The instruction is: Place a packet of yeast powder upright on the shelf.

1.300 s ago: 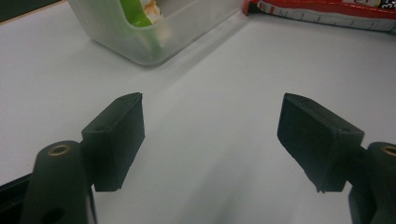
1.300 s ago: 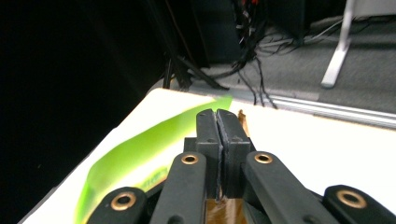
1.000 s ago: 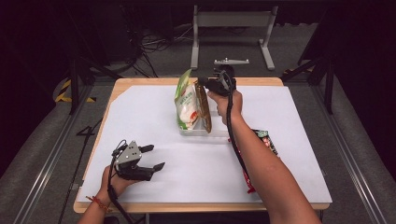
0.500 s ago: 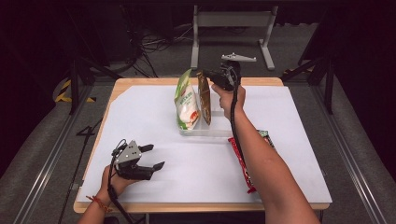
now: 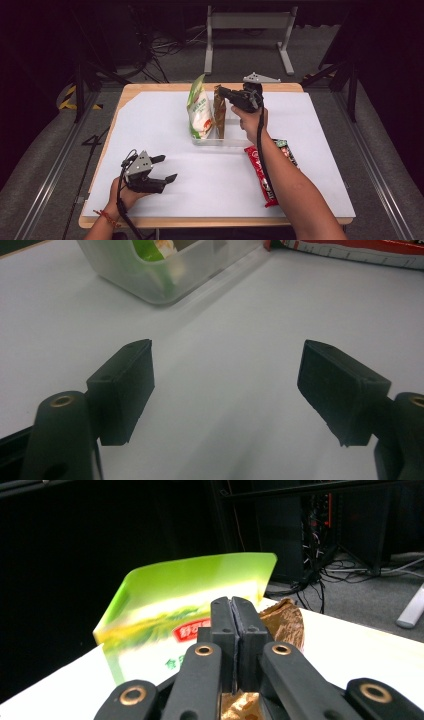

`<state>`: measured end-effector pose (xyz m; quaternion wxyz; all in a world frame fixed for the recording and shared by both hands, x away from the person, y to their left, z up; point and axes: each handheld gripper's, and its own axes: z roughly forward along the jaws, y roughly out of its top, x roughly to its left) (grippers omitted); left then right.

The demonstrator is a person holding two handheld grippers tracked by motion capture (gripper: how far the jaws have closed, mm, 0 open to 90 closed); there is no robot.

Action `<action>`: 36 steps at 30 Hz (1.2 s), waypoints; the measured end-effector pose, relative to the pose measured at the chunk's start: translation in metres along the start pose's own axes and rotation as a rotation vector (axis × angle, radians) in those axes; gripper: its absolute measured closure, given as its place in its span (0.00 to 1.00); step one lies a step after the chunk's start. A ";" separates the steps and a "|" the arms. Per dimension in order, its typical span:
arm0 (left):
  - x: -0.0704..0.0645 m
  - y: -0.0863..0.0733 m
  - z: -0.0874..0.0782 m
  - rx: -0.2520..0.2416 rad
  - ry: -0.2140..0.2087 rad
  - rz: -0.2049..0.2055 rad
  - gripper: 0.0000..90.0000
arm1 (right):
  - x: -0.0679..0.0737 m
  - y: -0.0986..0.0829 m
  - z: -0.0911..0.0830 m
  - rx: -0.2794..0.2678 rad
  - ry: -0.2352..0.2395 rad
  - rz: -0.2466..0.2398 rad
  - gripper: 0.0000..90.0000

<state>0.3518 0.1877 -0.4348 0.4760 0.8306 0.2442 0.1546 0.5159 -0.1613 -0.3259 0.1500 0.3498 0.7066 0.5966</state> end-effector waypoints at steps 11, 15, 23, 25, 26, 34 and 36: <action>-0.001 -0.002 -0.003 0.007 0.015 -0.003 0.26 | 0.011 -0.010 -0.018 0.033 0.030 -0.109 0.92; 0.000 -0.002 -0.002 0.013 0.016 0.000 0.25 | 0.013 -0.010 -0.025 0.060 0.029 -0.156 0.84; 0.003 -0.004 -0.003 0.013 0.019 -0.002 0.25 | 0.014 -0.007 -0.045 0.112 0.035 -0.233 0.67; 0.003 -0.004 -0.003 0.014 0.020 -0.005 0.25 | 0.013 -0.007 -0.050 0.112 0.030 -0.238 0.61; 0.003 -0.004 -0.003 0.019 0.019 -0.004 0.25 | 0.012 -0.007 -0.052 0.113 0.030 -0.240 0.60; 0.002 -0.005 -0.004 0.015 0.015 -0.003 0.25 | 0.008 -0.010 -0.074 0.118 0.030 -0.236 0.52; 0.003 -0.005 -0.003 0.017 0.015 -0.002 0.25 | 0.008 -0.011 -0.083 0.122 0.026 -0.248 0.51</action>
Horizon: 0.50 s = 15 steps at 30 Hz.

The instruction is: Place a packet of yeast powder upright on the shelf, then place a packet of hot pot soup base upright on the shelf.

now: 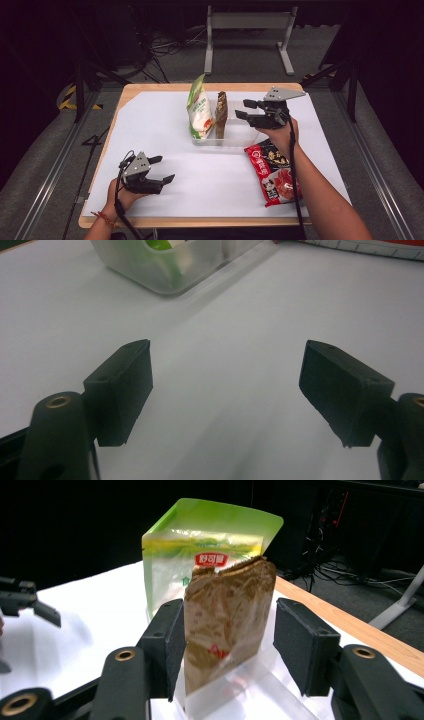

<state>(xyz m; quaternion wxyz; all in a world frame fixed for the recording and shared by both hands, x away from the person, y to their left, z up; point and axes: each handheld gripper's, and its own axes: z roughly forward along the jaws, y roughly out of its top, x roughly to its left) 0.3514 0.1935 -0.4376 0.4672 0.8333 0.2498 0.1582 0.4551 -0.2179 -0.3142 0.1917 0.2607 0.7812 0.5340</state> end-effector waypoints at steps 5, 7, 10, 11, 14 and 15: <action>0.000 0.001 0.002 0.010 0.002 0.003 0.25 | 0.000 -0.014 -0.023 0.037 -0.028 -0.026 0.52; 0.000 0.001 0.003 0.016 0.002 0.003 0.25 | -0.002 -0.023 -0.034 0.053 -0.035 -0.027 0.53; 0.001 0.000 0.003 0.020 0.007 -0.002 0.25 | -0.004 -0.035 -0.049 0.071 -0.054 -0.031 0.57; 0.001 0.000 0.003 0.020 0.007 -0.002 0.25 | -0.004 -0.035 -0.049 0.071 -0.054 -0.031 0.57; 0.001 -0.001 0.003 0.019 0.013 -0.007 0.25 | -0.006 -0.050 -0.065 0.085 -0.068 -0.033 0.61; 0.001 0.000 0.003 0.023 0.014 -0.005 0.25 | -0.006 -0.054 -0.069 0.091 -0.071 -0.034 0.64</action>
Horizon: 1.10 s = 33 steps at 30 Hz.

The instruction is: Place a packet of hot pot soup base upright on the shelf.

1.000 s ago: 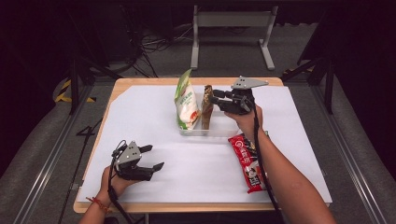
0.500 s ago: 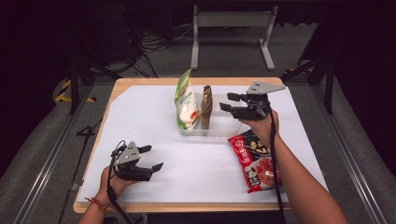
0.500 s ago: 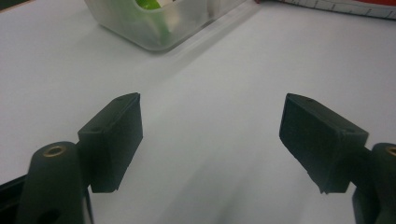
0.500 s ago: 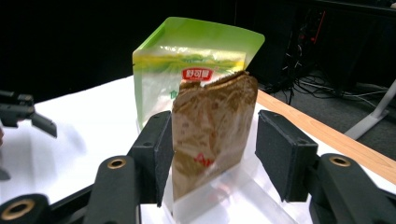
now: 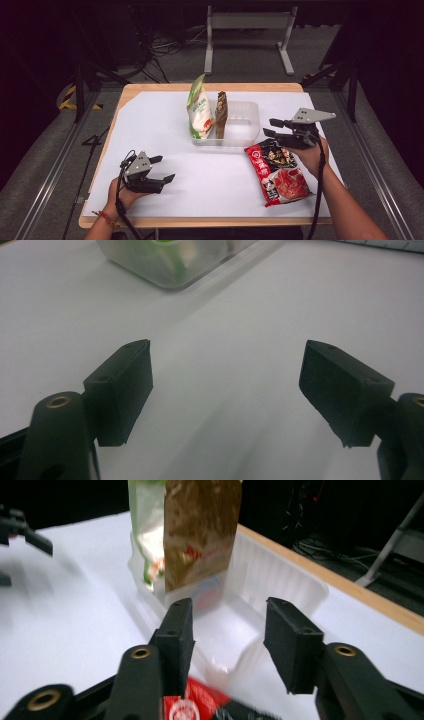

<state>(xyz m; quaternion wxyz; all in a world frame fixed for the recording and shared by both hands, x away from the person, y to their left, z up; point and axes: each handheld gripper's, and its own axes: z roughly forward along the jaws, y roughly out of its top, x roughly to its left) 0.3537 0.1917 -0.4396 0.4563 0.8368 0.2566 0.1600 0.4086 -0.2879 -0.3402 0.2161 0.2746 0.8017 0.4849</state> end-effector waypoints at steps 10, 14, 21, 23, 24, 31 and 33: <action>-0.006 0.006 0.006 0.017 -0.005 0.025 0.25 | -0.004 -0.047 -0.033 0.062 -0.032 0.030 0.93; -0.006 0.005 0.005 0.021 -0.004 0.021 0.24 | -0.011 -0.071 -0.043 0.122 -0.035 0.051 0.98; -0.007 0.004 0.004 0.022 -0.005 0.019 0.24 | -0.020 -0.107 -0.054 0.221 -0.048 0.097 1.00; -0.007 0.005 0.005 0.023 -0.008 0.019 0.24 | -0.022 -0.112 -0.055 0.242 -0.052 0.111 1.00; -0.008 0.005 0.005 0.022 -0.009 0.020 0.24 | -0.022 -0.114 -0.054 0.257 -0.058 0.109 1.00; -0.008 0.004 0.006 0.025 -0.014 0.024 0.24 | -0.025 -0.125 -0.049 0.327 -0.022 0.119 1.00; -0.008 0.004 0.005 0.024 -0.015 0.024 0.24 | -0.026 -0.124 -0.052 0.322 0.006 0.124 1.00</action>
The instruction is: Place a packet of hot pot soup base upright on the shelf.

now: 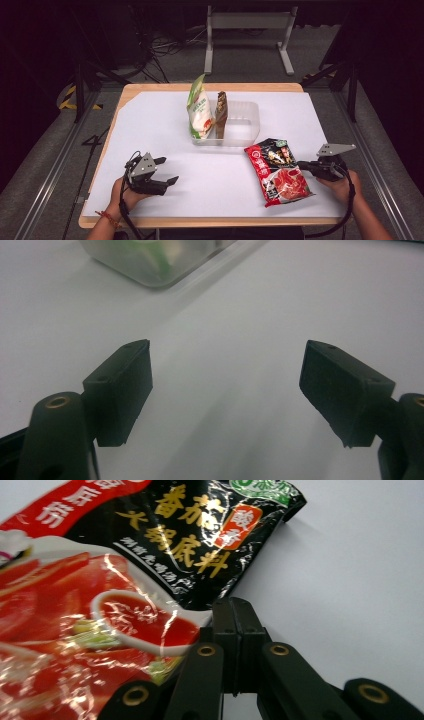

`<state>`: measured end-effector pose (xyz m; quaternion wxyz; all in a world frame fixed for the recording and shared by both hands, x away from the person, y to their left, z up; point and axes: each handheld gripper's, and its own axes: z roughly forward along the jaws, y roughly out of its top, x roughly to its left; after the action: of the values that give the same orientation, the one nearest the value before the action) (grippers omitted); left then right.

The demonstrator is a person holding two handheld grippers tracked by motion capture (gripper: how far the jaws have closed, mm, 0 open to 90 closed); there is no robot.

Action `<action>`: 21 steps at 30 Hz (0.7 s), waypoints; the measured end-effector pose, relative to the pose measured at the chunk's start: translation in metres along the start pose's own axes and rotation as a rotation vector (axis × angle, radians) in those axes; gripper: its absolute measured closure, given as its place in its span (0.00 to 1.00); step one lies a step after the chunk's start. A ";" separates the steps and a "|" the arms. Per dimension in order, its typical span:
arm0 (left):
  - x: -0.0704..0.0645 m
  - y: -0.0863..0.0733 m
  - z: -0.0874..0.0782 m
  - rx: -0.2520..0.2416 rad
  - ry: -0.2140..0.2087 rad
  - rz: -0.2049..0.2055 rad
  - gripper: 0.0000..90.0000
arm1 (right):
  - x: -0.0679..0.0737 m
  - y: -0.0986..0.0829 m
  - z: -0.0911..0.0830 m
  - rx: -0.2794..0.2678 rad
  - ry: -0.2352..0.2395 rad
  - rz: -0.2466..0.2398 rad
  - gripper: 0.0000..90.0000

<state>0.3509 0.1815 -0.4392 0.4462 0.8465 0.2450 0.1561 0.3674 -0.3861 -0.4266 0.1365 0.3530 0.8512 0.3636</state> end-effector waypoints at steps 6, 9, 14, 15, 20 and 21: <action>0.000 0.000 0.000 0.000 -0.002 0.003 0.24 | 0.000 -0.001 -0.002 0.037 0.003 -0.002 1.00; 0.000 0.000 0.001 0.005 -0.005 0.004 0.24 | 0.001 -0.002 0.004 0.058 0.004 0.000 1.00; 0.000 0.000 0.001 0.005 -0.005 0.007 0.24 | 0.001 -0.003 0.008 0.035 0.048 0.014 1.00; 0.000 0.000 0.000 0.003 -0.006 0.007 0.24 | 0.003 -0.002 0.008 0.036 0.047 0.003 1.00; 0.000 0.000 0.000 0.007 -0.001 0.010 0.24 | 0.016 0.002 0.010 0.061 0.085 -0.088 1.00; 0.000 0.000 0.000 0.007 -0.001 0.010 0.24 | 0.016 0.002 0.010 0.061 0.085 -0.088 1.00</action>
<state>0.3508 0.1809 -0.4393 0.4425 0.8494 0.2412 0.1567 0.3615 -0.3686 -0.4321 0.1054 0.3037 0.8815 0.3459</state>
